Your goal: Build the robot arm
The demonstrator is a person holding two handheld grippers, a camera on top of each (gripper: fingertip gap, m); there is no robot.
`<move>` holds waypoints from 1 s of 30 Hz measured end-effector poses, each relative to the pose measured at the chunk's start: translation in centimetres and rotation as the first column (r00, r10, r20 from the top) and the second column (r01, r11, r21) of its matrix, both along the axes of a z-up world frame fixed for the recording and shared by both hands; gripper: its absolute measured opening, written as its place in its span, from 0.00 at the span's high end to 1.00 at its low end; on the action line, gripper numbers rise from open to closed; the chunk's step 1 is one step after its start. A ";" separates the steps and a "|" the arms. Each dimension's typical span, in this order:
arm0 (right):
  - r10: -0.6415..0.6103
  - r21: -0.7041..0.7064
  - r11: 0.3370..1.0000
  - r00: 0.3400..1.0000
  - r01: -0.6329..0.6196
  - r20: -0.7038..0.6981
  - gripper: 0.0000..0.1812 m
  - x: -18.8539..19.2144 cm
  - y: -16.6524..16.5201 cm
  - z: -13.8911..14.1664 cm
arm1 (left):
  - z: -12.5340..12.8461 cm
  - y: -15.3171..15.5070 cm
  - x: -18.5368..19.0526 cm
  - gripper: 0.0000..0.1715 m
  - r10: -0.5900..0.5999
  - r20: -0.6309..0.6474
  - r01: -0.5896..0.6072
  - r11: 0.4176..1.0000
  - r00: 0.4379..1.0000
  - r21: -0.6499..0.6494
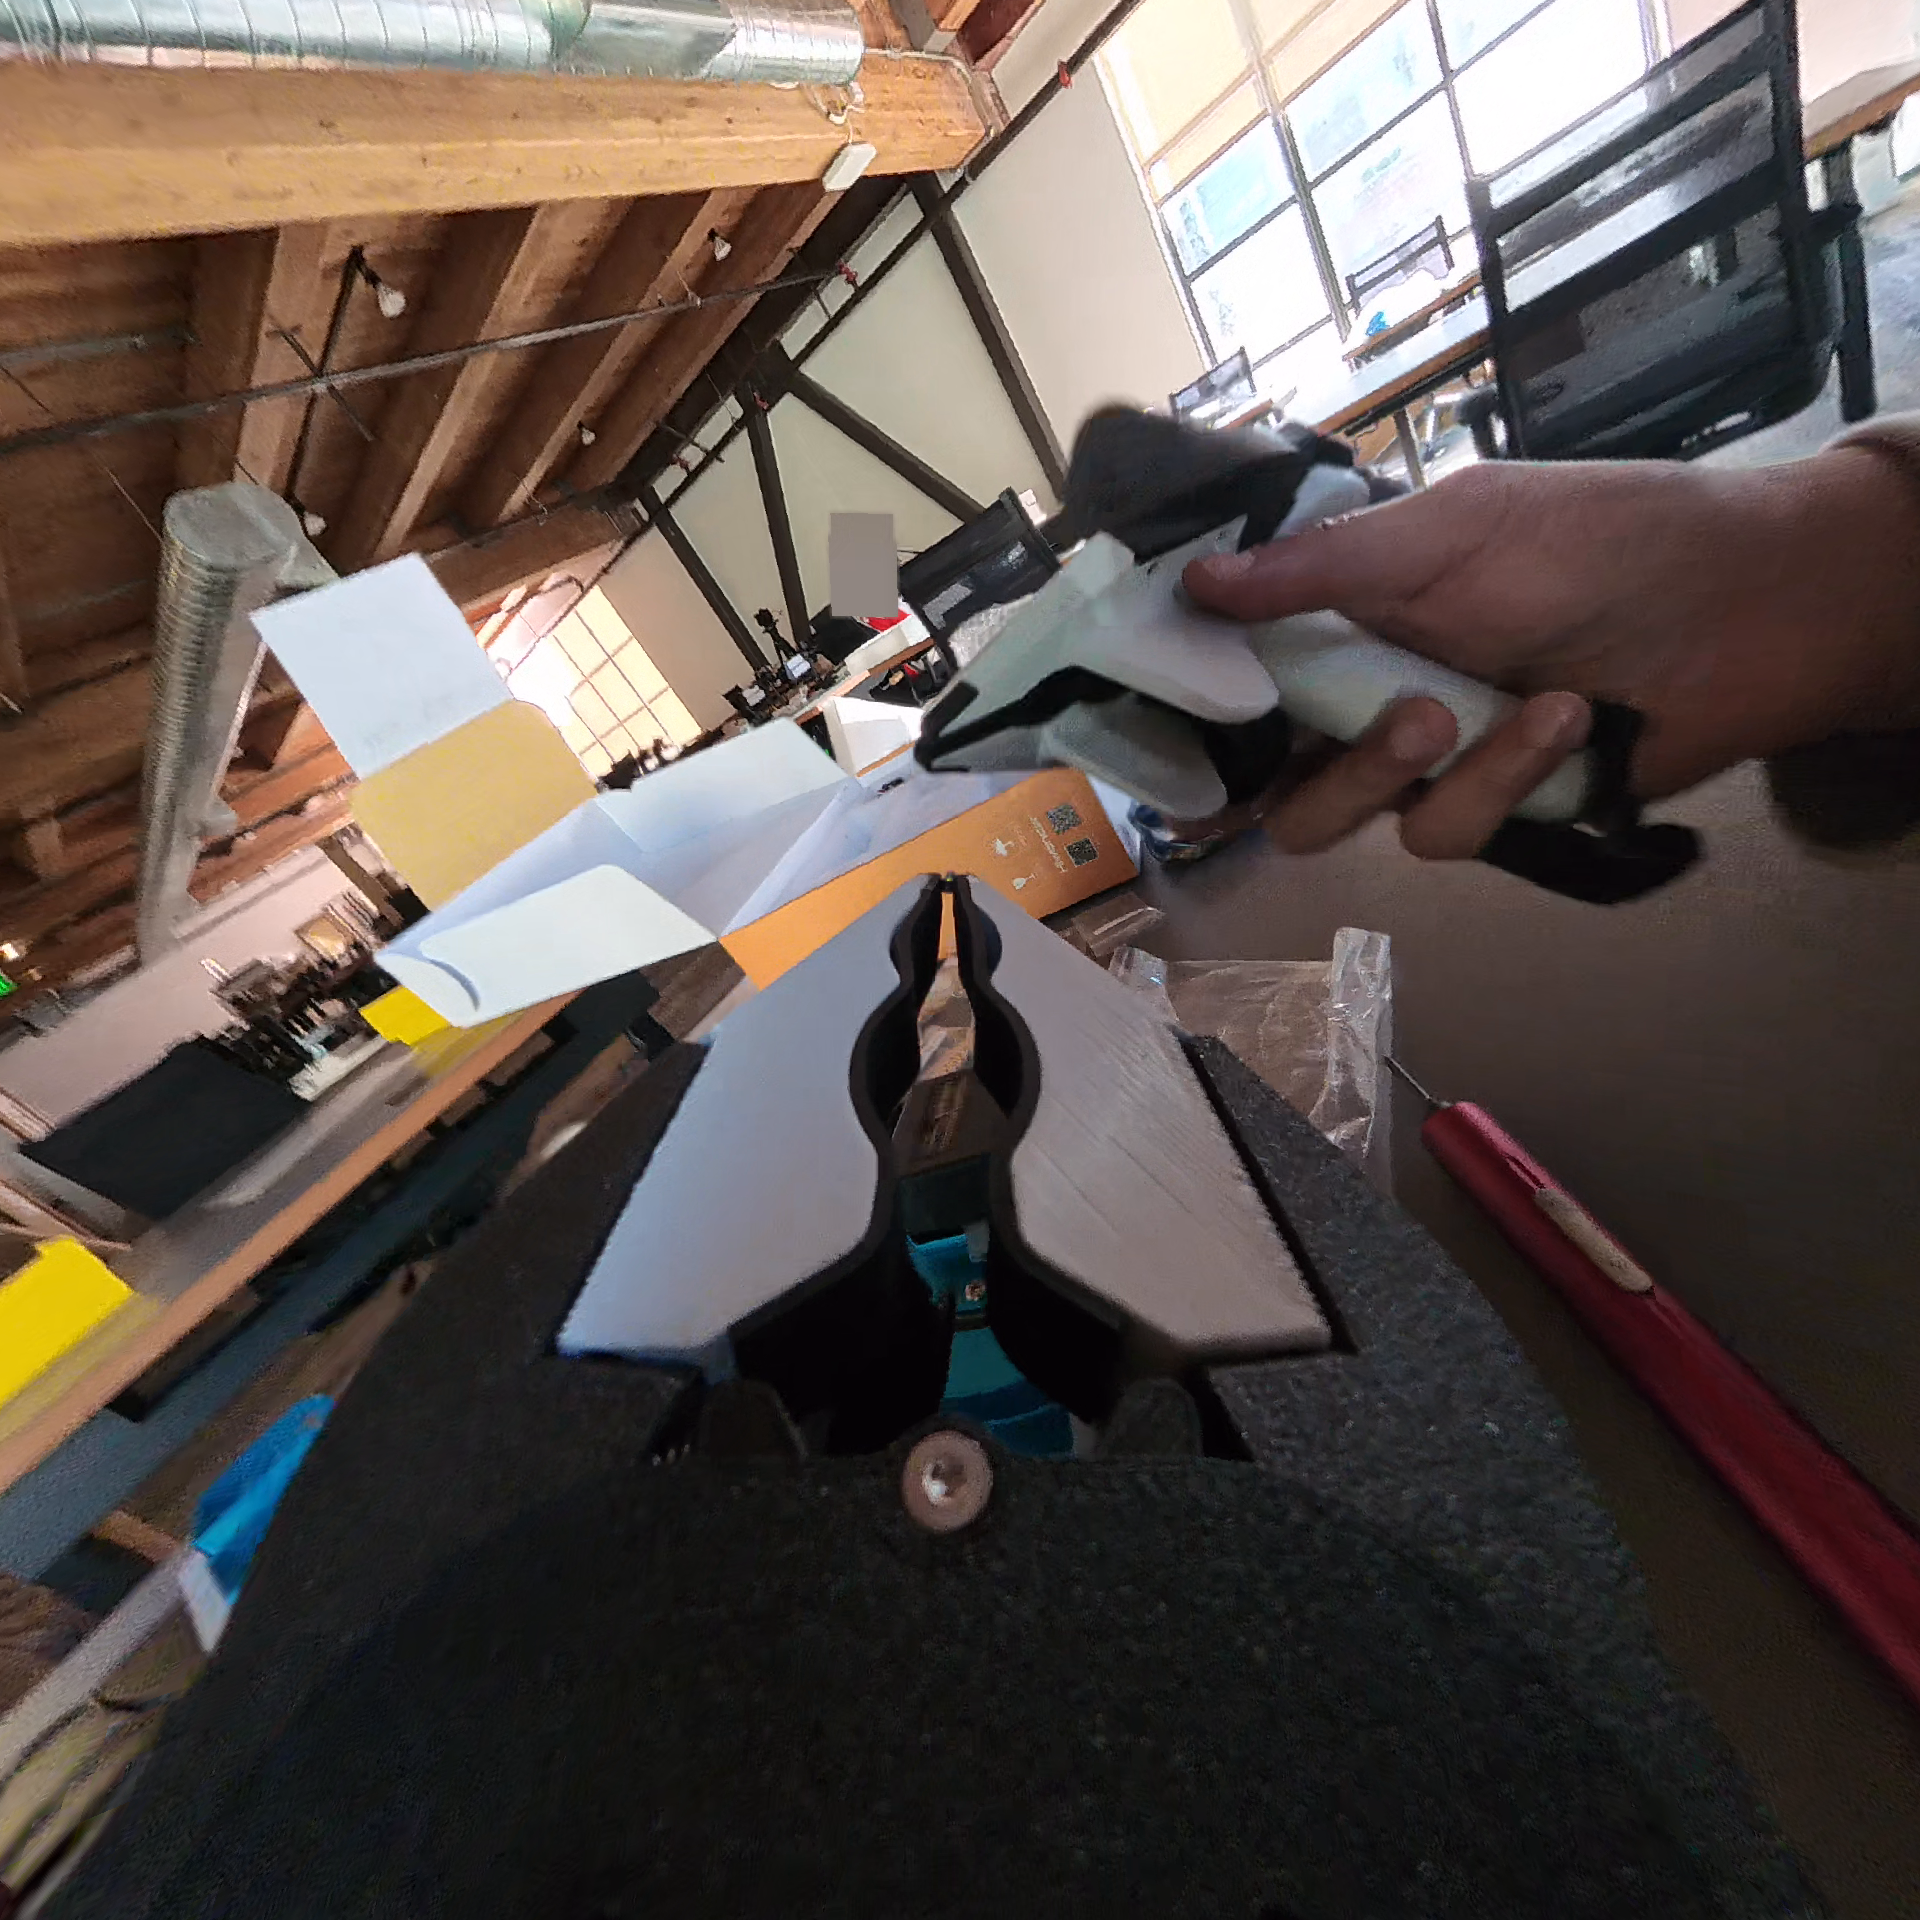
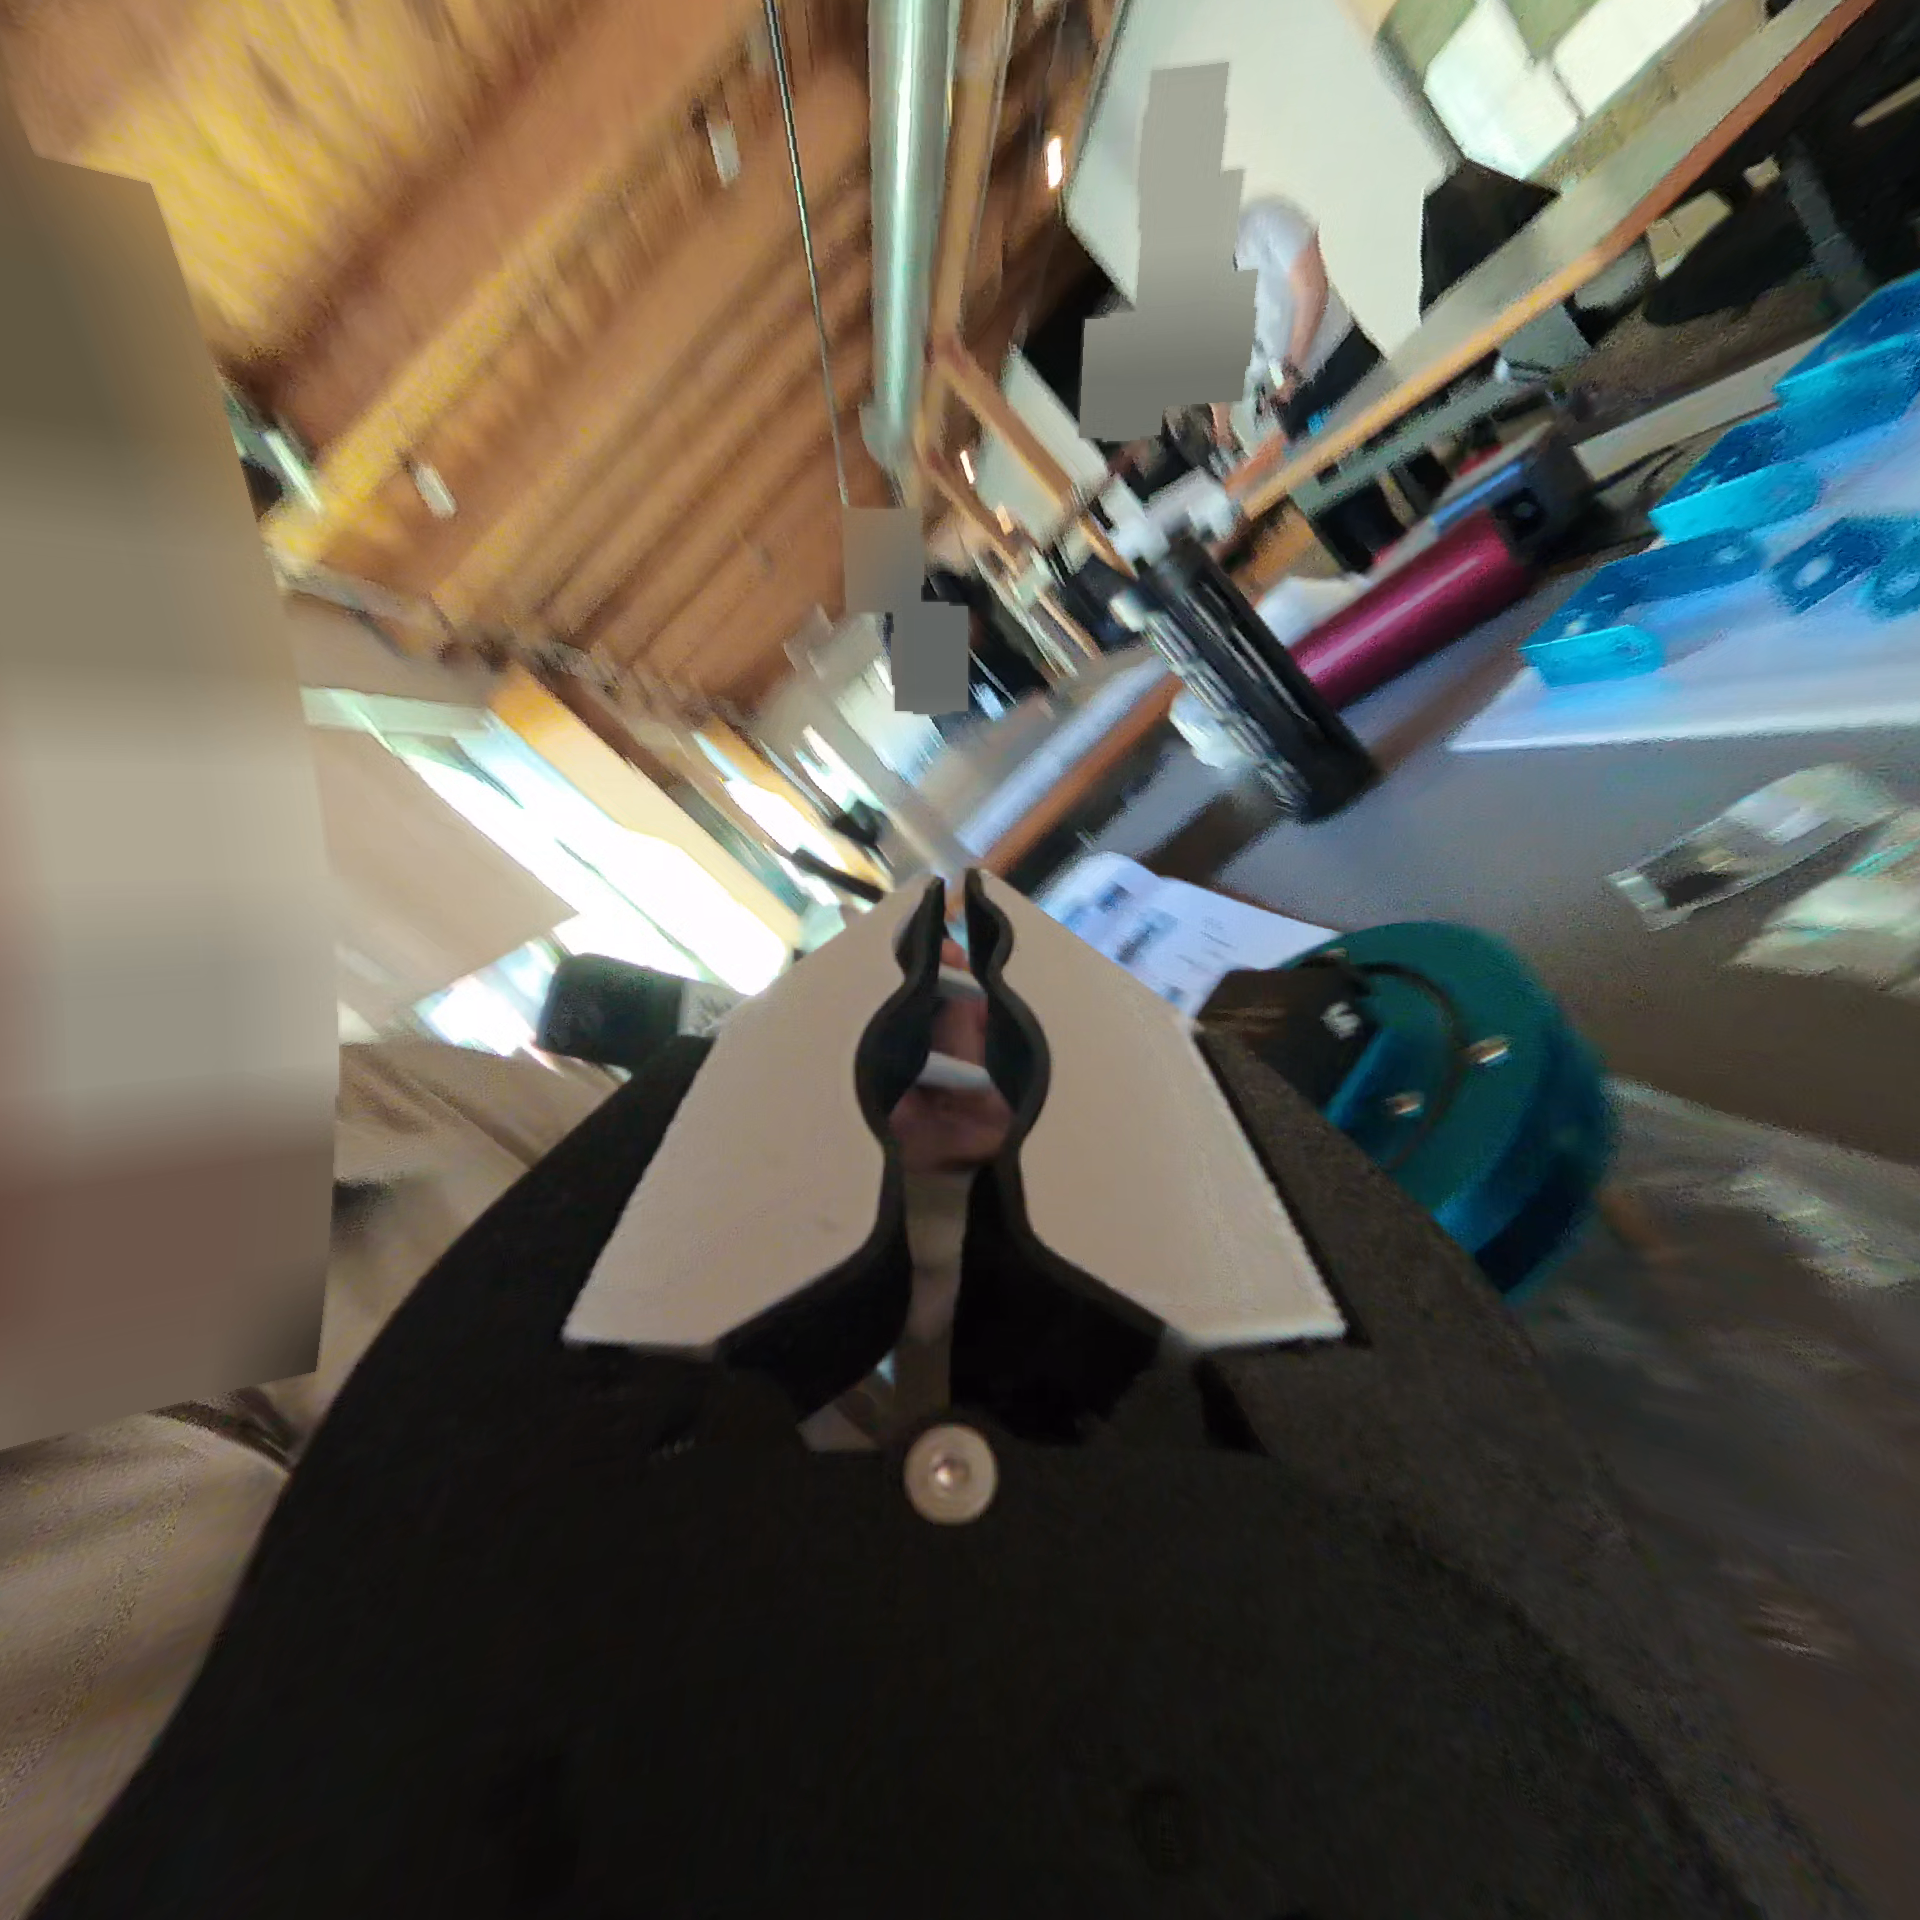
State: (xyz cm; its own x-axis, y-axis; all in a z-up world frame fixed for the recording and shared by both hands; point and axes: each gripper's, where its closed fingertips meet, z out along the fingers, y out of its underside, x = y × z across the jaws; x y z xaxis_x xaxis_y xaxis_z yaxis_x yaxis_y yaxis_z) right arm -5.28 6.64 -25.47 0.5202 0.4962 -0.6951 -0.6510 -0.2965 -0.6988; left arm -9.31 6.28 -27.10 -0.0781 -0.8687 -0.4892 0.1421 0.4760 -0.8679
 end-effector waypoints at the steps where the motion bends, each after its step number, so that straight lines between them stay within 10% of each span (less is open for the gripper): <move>1: 0.030 -0.020 0.999 0.990 -0.027 0.141 0.98 0.3 0.4 -0.1 | 0.1 0.5 0.1 1.00 0.010 -0.019 -0.011 0.999 1.000 -0.038; 5: 0.207 -0.092 0.976 0.729 -0.195 0.652 0.96 2.1 2.4 -1.9 | 0.3 1.8 -0.5 1.00 0.105 -0.125 -0.118 0.988 0.987 -0.101; 8: 0.376 -0.162 0.905 0.560 -0.394 0.738 0.81 1.6 3.2 -4.2 | 0.3 1.5 -1.8 0.99 0.267 -0.173 -0.281 0.958 0.948 -0.056; 17: 0.716 -0.103 0.633 0.528 -0.768 0.457 0.84 -6.2 -2.1 -1.7 | 0.7 -3.1 -4.5 0.99 0.651 0.007 -0.650 0.758 0.759 -0.051; 23: 0.921 -0.127 0.360 0.329 -0.924 0.209 0.92 -8.4 -6.6 -0.6 | 1.0 -6.5 -3.6 1.00 0.696 0.086 -0.681 0.717 0.713 -0.152; 30: 0.977 -0.175 0.187 0.164 -0.967 0.138 0.93 -8.0 -9.7 -1.2 | 0.5 -9.1 -3.3 1.00 0.751 0.131 -0.736 0.661 0.647 -0.149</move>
